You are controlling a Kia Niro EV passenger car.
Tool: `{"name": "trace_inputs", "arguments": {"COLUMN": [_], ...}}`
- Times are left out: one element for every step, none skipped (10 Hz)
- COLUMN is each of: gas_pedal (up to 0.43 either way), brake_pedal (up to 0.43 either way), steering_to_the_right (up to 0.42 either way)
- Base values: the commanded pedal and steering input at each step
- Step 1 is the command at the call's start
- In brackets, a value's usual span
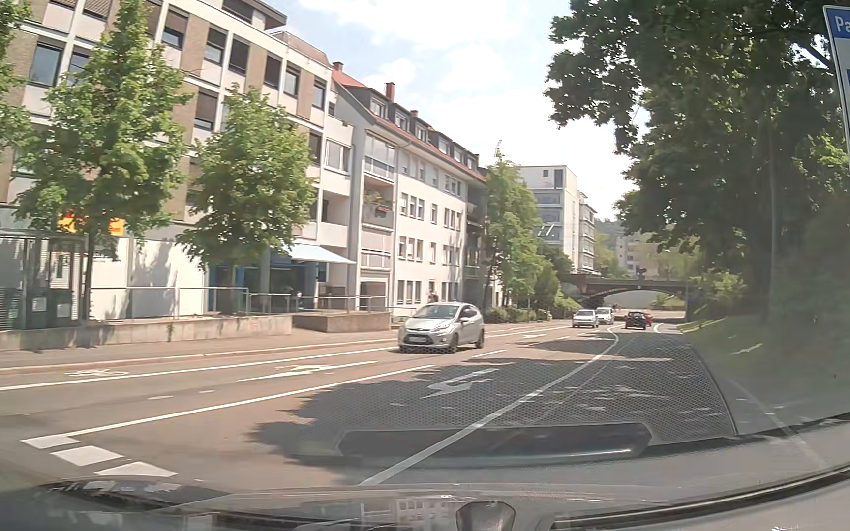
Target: Follow the waypoints while adhering to traffic rules and regulations
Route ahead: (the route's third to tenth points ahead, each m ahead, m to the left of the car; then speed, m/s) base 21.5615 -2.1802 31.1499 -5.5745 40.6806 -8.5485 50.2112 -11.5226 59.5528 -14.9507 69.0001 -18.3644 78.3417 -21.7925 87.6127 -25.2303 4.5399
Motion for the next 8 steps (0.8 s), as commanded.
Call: {"name": "trace_inputs", "arguments": {"gas_pedal": [0.248,0.248,0.248,0.248,0.248,0.248,0.248,0.248], "brake_pedal": [0.0,0.0,0.0,0.0,0.0,0.0,0.0,0.0], "steering_to_the_right": [0.349,0.319,0.285,0.251,0.223,0.196,0.167,0.149]}}
